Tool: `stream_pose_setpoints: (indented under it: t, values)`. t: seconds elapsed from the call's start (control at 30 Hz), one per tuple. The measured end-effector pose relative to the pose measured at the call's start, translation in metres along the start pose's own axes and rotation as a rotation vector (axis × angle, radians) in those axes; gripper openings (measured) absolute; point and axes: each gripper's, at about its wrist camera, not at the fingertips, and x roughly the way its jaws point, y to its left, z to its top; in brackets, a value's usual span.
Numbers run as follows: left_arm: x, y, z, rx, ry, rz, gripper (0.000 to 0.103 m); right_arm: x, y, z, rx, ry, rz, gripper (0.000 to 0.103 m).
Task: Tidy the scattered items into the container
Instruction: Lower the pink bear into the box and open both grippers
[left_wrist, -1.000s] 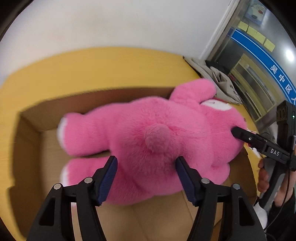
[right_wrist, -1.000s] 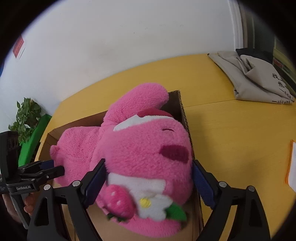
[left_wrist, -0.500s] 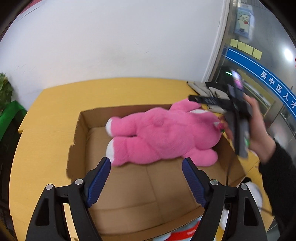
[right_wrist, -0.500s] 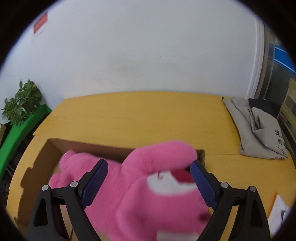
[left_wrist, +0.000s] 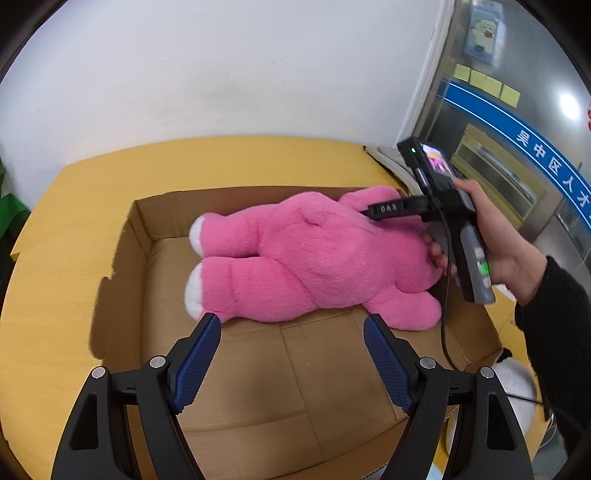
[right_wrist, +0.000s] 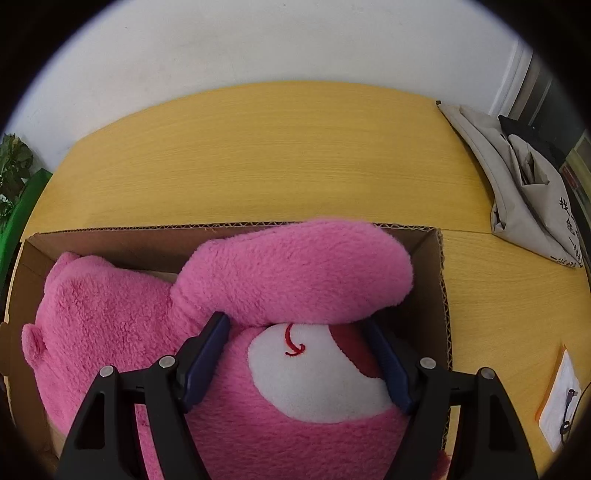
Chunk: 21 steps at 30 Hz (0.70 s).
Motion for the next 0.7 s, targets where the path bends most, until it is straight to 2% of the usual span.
stream_pose_setpoints:
  t: [0.1,0.2,0.33,0.4,0.5,0.6,0.7]
  values:
    - [0.002,-0.002,0.000,0.002,0.009,-0.002,0.083,-0.004,0.000,0.002,-0.011,0.006,0.015,0.077]
    - [-0.009,-0.008,0.003,0.026,-0.017,0.001,0.083,-0.031,-0.003,0.004,-0.019,-0.031,0.080,0.077]
    - [-0.045,-0.015,-0.004,0.026,-0.077,0.006,0.083,-0.112,-0.005,-0.013,-0.072,-0.194,0.103,0.077]
    - [-0.069,-0.022,-0.016,0.041,-0.101,0.016,0.084,-0.168,-0.009,-0.042,-0.105,-0.305,0.120,0.079]
    - [-0.106,-0.033,-0.040,0.075,-0.121,0.048,0.087,-0.237,-0.016,-0.100,-0.144,-0.419,0.145,0.081]
    - [-0.145,-0.042,-0.071,0.059,-0.168,0.085,0.103,-0.281,-0.022,-0.160,-0.138,-0.469,0.123,0.084]
    - [-0.178,-0.052,-0.111,0.038,-0.198,0.103,0.103,-0.306,-0.028,-0.226,-0.126,-0.494,0.130,0.084]
